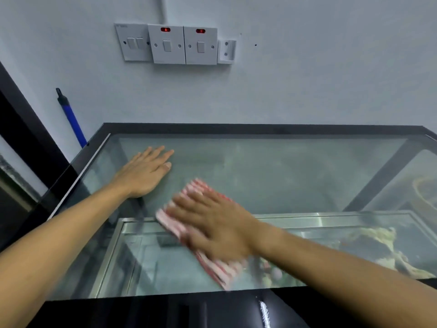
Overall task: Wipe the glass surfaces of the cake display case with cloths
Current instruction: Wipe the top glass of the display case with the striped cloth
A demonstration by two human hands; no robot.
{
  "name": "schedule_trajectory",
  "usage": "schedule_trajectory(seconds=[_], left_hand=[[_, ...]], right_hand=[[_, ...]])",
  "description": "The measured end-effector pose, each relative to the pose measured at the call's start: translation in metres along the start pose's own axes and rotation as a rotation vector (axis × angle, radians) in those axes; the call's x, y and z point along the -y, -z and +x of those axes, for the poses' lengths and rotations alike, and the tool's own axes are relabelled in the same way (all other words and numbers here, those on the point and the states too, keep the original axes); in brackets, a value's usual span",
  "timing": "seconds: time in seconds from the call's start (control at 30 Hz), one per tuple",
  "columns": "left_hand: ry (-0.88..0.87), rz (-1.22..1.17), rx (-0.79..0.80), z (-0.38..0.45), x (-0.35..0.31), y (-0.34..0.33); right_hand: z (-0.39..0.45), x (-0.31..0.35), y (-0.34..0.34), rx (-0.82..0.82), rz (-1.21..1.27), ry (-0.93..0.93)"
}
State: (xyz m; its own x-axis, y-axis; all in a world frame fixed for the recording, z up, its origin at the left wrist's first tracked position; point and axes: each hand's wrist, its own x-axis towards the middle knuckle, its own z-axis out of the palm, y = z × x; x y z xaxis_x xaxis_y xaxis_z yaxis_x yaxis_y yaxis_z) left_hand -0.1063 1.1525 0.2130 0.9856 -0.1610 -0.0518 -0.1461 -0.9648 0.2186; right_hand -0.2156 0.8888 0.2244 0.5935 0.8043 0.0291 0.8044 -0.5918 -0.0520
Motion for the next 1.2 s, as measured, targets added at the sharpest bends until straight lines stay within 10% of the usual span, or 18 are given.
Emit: schedule_trajectory(seconds=[0.07,0.2,0.37,0.53,0.7,0.97,1.1,1.2], left_hand=[[0.0,-0.003,-0.002,-0.001,0.001,0.0],[0.012,0.002,-0.017,-0.001,-0.005,0.0],[0.019,0.004,-0.009,-0.001,-0.007,0.0],[0.022,-0.01,0.009,0.0,-0.005,0.0],[0.031,-0.024,0.007,0.002,-0.001,-0.001],[0.022,-0.016,-0.005,0.002,0.001,-0.002],[0.032,-0.033,-0.004,-0.001,0.0,-0.002],[0.046,-0.052,-0.011,-0.002,0.001,-0.001]], right_hand=[[-0.068,-0.011,0.004,0.021,0.089,0.043],[-0.138,-0.157,0.018,0.068,0.045,-0.494],[-0.037,-0.253,0.01,-0.033,0.042,-0.904],[0.095,-0.134,0.0,-0.009,0.048,-0.507],[-0.034,-0.036,-0.003,0.022,0.096,0.008],[-0.072,-0.281,0.013,0.031,0.006,-0.72],[0.06,-0.251,0.011,-0.034,0.043,-0.78],[0.121,-0.141,0.008,0.002,0.084,-0.427]])
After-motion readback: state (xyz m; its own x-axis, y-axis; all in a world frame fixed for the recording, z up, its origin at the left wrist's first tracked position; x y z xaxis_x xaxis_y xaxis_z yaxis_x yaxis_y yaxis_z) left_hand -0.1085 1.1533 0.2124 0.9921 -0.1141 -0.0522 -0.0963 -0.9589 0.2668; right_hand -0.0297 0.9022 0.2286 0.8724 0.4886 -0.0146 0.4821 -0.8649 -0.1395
